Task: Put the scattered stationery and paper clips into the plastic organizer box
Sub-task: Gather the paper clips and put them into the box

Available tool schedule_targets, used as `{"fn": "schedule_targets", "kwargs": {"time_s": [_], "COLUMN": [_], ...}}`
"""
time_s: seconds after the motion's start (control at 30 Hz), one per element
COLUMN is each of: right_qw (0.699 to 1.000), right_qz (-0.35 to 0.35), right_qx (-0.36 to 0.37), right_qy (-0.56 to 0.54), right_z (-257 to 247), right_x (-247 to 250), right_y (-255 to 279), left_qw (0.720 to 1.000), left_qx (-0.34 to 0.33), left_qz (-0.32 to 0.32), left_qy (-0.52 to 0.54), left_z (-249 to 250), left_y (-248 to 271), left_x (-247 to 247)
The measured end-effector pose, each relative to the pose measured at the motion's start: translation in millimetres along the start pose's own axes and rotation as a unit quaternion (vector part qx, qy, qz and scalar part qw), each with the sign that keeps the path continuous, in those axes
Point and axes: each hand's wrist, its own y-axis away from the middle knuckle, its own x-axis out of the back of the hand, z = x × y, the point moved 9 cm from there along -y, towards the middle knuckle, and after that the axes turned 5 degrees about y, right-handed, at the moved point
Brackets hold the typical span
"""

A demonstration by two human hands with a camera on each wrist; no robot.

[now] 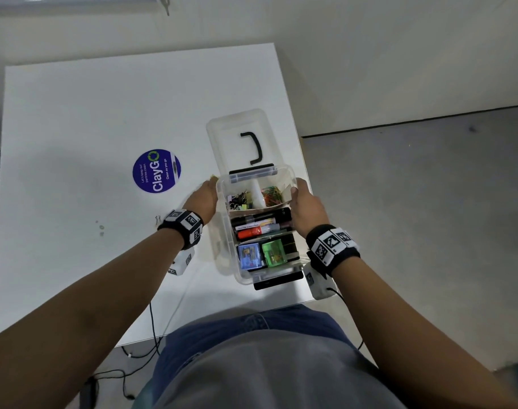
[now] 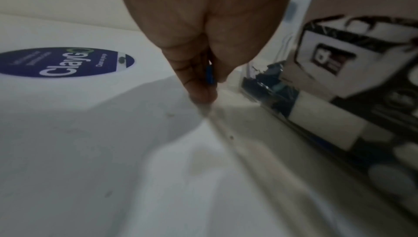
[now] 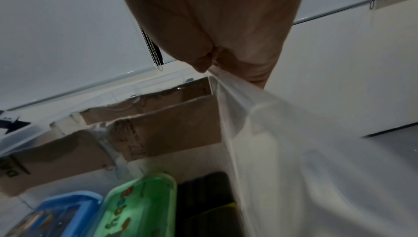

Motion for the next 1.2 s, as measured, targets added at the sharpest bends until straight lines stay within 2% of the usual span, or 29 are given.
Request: {"fn": "schedule_targets", "kwargs": {"time_s": [0.17,0.37,0.57,0.67,0.8,0.9,1.03,1.2], "right_qw": [1.0,1.0,1.0,0.999,0.999,0.999,0.999,0.999], "right_qz": [0.006,0.007,0.007,0.005,0.0,-0.001,-0.001,-0.007], "right_qx": [-0.002,-0.014,-0.008,-0.002,-0.01,-0.005,0.001,-0.006], "right_qy": [0.014,0.01,0.027,0.037,0.034,0.041,0.048,0.051], "right_z": [-1.4,-3.9,-12.0,-19.6,-28.1,-34.3,-40.4,-43.6], "right_x": [-1.2,-1.7,-9.3,-17.5,-20.9,-25.1,-31.4,-38.0], "right_y": [0.5,0.2,2.1,3.7,8.9,11.4,14.3,18.0], "left_qw": [0.999,0.997,0.997,0.999,0.986,0.976,0.955,0.962], "left_qx": [-0.03,-0.034,0.011,0.024,0.095,0.165,0.222,0.251], "left_qz": [0.031,0.015,0.002,0.013,0.119,0.13,0.179,0.097], "left_qy": [-0.006,-0.07,-0.073,-0.03,0.063,0.056,0.082,0.038], "left_z": [9.4,6.9,-18.8,-45.4,-95.1,-128.8,-139.0,-136.3], "left_y": [-20.0,-17.5,-0.9,10.0,37.6,61.7,82.4,85.1], "left_x": [23.6,7.8,11.1,22.8,60.6,66.2,65.0,37.3]}}
